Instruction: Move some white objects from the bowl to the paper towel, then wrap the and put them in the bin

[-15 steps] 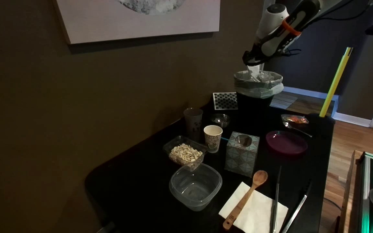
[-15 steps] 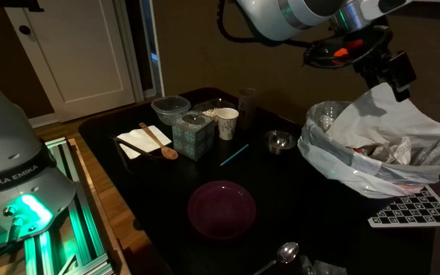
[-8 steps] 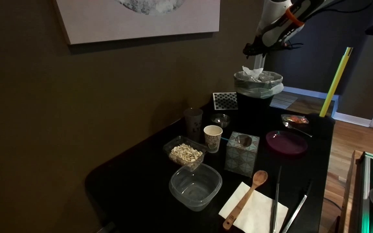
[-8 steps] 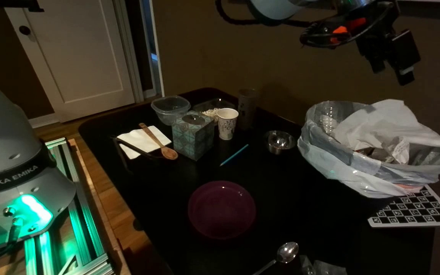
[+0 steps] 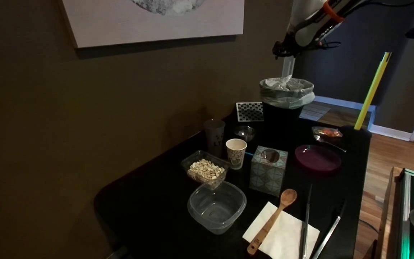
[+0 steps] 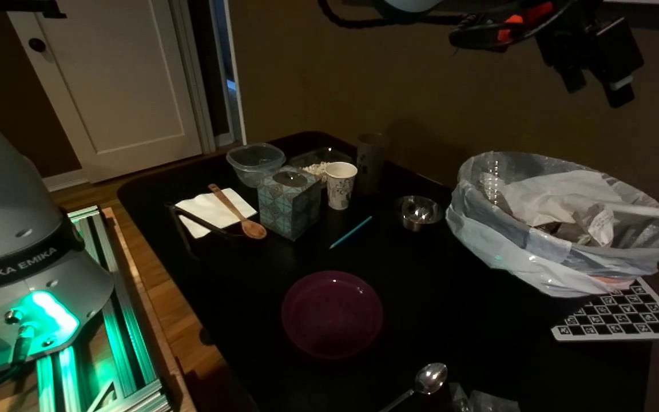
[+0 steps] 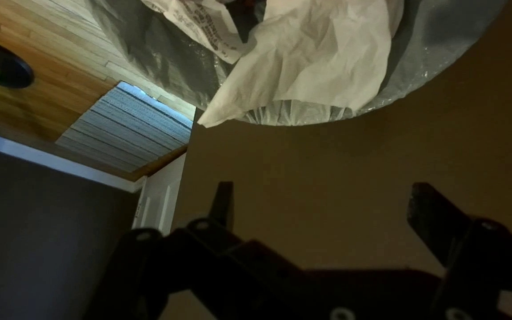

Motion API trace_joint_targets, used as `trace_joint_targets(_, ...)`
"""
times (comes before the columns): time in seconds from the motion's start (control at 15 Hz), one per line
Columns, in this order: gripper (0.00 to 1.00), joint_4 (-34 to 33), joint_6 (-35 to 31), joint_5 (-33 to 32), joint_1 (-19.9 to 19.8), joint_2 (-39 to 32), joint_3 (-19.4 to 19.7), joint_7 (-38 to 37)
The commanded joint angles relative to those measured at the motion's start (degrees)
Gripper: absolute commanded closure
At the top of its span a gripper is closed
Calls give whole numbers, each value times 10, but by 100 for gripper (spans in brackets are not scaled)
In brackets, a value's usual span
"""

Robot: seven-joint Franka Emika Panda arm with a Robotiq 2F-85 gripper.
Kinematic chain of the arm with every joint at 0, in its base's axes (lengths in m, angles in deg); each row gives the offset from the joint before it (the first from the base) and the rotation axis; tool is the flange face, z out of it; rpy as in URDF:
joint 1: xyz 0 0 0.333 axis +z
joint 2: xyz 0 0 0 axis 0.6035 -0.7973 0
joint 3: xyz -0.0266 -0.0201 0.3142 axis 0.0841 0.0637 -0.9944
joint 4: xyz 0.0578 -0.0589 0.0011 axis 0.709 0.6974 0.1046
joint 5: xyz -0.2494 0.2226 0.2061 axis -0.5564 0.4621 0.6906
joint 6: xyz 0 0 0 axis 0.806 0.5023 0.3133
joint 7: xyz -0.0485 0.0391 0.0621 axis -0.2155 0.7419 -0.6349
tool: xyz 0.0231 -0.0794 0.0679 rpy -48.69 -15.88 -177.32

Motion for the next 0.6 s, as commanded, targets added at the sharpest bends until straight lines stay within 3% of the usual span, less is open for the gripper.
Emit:
trace_joint_targets(0.0,0,28,32,-21,22,37,11,-23)
trace_joint_targets(0.27,0,61,91,-19,39,94,3,-24)
trace_joint_targets(0.47,0,75,144,-61,55,135,8,-52)
trace_joint_targets(0.53,0,82,162,-77,25,153,-25,-59)
